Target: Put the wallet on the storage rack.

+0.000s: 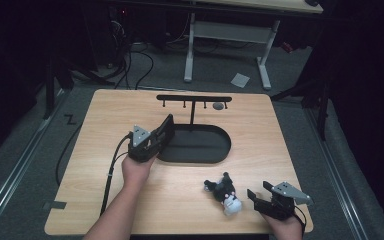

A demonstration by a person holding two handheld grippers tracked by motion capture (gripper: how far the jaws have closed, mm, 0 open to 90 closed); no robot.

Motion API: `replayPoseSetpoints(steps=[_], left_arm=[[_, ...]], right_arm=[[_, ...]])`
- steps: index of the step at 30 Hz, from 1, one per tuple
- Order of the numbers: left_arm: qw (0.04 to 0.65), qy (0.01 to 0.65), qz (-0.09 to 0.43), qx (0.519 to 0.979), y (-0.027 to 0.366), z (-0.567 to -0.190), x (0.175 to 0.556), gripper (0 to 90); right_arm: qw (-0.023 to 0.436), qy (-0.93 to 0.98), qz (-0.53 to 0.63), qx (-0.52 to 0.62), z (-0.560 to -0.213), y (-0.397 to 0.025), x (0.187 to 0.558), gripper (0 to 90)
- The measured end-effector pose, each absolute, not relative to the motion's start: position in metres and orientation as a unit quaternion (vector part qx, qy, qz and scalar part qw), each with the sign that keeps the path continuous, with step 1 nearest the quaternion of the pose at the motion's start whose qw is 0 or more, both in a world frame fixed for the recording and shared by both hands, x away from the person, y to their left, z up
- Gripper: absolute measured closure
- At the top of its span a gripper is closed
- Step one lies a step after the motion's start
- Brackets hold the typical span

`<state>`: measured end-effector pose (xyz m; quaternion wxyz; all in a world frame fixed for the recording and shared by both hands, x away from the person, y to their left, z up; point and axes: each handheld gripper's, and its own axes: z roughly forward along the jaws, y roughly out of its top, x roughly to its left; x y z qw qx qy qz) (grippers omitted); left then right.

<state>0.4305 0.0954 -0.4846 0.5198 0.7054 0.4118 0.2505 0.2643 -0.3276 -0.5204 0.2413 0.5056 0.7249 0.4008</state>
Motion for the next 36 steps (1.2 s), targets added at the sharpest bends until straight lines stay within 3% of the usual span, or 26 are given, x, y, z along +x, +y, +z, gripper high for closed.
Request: replayPoseSetpoints(steps=[5, 20, 29, 36], left_arm=[[0.525, 0.409, 0.245, 0.705, 0.096, -0.482, 0.428, 73.0], [0.532, 0.376, 0.227, 0.724, 0.054, -0.488, 0.419, 73.5], [0.532, 0.361, 0.204, 0.738, 0.026, -0.497, 0.418, 70.1], [0.522, 0.346, 0.183, 0.758, 0.010, -0.504, 0.421, 60.3]], right_arm=[[0.238, 0.728, 0.398, 0.505, -0.521, -0.325, 0.265, 27.7], [0.239, 0.727, 0.400, 0.505, -0.521, -0.327, 0.264, 27.8], [0.237, 0.728, 0.399, 0.505, -0.522, -0.327, 0.264, 27.9], [0.239, 0.728, 0.400, 0.503, -0.521, -0.327, 0.264, 28.4]])
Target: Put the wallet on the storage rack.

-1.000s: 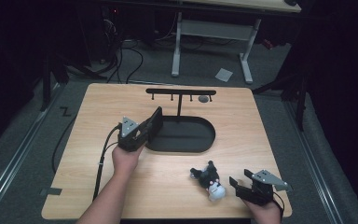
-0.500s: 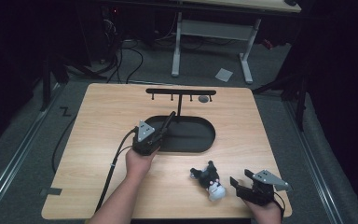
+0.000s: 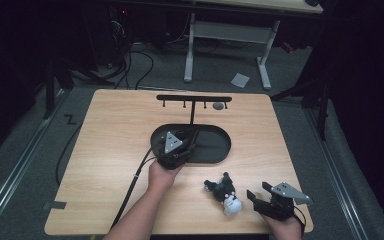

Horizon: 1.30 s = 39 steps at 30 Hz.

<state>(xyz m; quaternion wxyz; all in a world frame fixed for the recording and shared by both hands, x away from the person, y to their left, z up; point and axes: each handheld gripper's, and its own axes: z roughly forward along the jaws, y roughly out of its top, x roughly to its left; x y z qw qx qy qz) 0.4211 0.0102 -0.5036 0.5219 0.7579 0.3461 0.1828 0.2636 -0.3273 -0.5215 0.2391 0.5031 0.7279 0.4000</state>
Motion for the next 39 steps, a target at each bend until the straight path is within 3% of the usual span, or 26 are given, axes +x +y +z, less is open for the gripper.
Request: replayPoseSetpoints(steps=[20, 39], left_arm=[[0.512, 0.365, 0.198, 0.752, 0.034, -0.502, 0.413, 44.0], [0.487, 0.416, 0.215, 0.738, 0.136, -0.501, 0.375, 30.1]], right_arm=[[0.240, 0.730, 0.398, 0.502, -0.522, -0.329, 0.264, 28.5], [0.245, 0.730, 0.392, 0.503, -0.521, -0.328, 0.262, 29.0]])
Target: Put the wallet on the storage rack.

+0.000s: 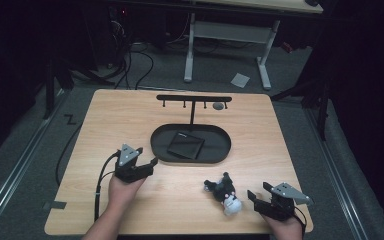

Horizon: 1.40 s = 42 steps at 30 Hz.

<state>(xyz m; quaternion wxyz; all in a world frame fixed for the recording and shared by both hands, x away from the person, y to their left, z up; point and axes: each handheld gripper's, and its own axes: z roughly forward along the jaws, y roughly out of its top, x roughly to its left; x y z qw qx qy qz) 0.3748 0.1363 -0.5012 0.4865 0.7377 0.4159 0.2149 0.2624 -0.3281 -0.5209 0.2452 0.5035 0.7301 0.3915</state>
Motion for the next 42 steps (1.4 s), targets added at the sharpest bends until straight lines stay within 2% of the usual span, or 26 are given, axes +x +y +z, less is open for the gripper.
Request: replayPoseSetpoints(steps=[10, 13, 15, 17, 20, 24, 30, 36, 42], left_arm=[[0.479, 0.423, 0.210, 0.740, 0.174, -0.503, 0.331, 26.9], [0.492, 0.434, 0.221, 0.721, 0.181, -0.513, 0.317, 27.9], [0.500, 0.443, 0.209, 0.714, 0.186, -0.514, 0.315, 28.7], [0.493, 0.437, 0.227, 0.717, 0.189, -0.511, 0.314, 27.9], [0.498, 0.448, 0.209, 0.712, 0.195, -0.514, 0.315, 27.4], [0.498, 0.442, 0.211, 0.716, 0.194, -0.514, 0.315, 27.4], [0.493, 0.431, 0.200, 0.729, 0.185, -0.517, 0.314, 27.4], [0.492, 0.391, 0.197, 0.752, 0.179, -0.517, 0.311, 27.3], [0.500, 0.381, 0.189, 0.755, 0.181, -0.518, 0.312, 27.3]], right_arm=[[0.266, 0.737, 0.377, 0.494, -0.520, -0.327, 0.260, 30.4], [0.266, 0.731, 0.383, 0.497, -0.519, -0.327, 0.260, 31.5], [0.268, 0.729, 0.387, 0.497, -0.518, -0.327, 0.260, 31.7], [0.266, 0.723, 0.391, 0.503, -0.515, -0.327, 0.260, 31.6], [0.273, 0.724, 0.383, 0.504, -0.513, -0.327, 0.259, 31.6], [0.276, 0.733, 0.354, 0.511, -0.511, -0.324, 0.262, 31.5], [0.244, 0.758, 0.301, 0.524, -0.511, -0.318, 0.271, 28.5], [0.213, 0.773, 0.254, 0.541, -0.503, -0.319, 0.282, 26.2], [0.184, 0.790, 0.200, 0.550, -0.491, -0.316, 0.291, 23.3]])
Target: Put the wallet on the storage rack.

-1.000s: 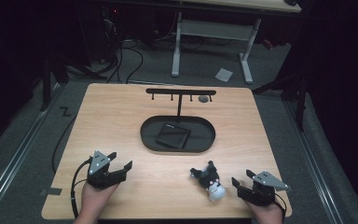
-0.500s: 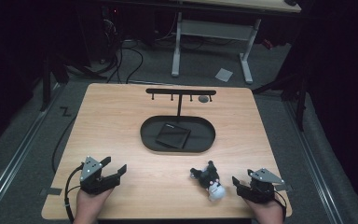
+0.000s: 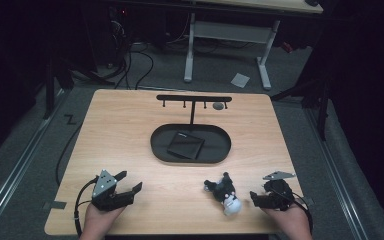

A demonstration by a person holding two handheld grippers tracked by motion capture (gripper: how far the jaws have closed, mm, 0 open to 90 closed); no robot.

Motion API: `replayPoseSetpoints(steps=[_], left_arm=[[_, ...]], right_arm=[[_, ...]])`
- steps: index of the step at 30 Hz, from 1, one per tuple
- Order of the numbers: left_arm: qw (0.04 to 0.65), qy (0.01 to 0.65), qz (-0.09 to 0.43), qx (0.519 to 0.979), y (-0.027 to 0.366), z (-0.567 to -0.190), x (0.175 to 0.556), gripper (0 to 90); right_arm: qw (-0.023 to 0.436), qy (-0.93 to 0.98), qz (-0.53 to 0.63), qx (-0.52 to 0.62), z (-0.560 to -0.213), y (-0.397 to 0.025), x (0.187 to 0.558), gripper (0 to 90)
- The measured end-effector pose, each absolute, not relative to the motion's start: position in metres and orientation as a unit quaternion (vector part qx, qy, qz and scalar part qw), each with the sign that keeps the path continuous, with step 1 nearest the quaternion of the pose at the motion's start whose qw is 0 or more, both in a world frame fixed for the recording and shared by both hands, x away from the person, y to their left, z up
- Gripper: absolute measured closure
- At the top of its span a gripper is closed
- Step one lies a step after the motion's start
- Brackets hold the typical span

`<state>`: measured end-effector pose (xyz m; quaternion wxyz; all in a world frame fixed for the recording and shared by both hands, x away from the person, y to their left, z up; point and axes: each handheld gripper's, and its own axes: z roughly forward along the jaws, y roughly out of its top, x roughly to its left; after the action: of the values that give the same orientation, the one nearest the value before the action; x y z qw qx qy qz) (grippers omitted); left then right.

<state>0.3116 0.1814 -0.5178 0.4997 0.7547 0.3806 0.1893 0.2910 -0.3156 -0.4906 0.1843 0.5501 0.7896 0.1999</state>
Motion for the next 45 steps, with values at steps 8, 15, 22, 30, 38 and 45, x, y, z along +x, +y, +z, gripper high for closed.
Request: replayPoseSetpoints(steps=[8, 15, 22, 30, 38, 45], left_arm=[[0.506, 0.365, 0.196, 0.756, 0.183, -0.517, 0.312, 27.6], [0.510, 0.366, 0.195, 0.753, 0.184, -0.516, 0.313, 27.8], [0.508, 0.364, 0.195, 0.756, 0.181, -0.516, 0.313, 27.7], [0.507, 0.365, 0.198, 0.755, 0.183, -0.516, 0.314, 27.7], [0.505, 0.360, 0.197, 0.759, 0.183, -0.516, 0.314, 27.5], [0.505, 0.362, 0.195, 0.759, 0.183, -0.517, 0.315, 27.4]], right_arm=[[0.144, 0.812, 0.120, 0.553, -0.476, -0.304, 0.304, 21.3], [0.089, 0.830, 0.060, 0.547, -0.466, -0.300, 0.310, 20.1], [0.039, 0.844, 0.045, 0.533, -0.450, -0.284, 0.312, 7.4], [0.035, 0.862, 0.049, 0.504, -0.436, -0.250, 0.314, 0.0], [0.021, 0.872, 0.045, 0.487, -0.451, -0.218, 0.319, 2.5], [0.019, 0.875, 0.037, 0.482, -0.469, -0.202, 0.322, 14.6]])
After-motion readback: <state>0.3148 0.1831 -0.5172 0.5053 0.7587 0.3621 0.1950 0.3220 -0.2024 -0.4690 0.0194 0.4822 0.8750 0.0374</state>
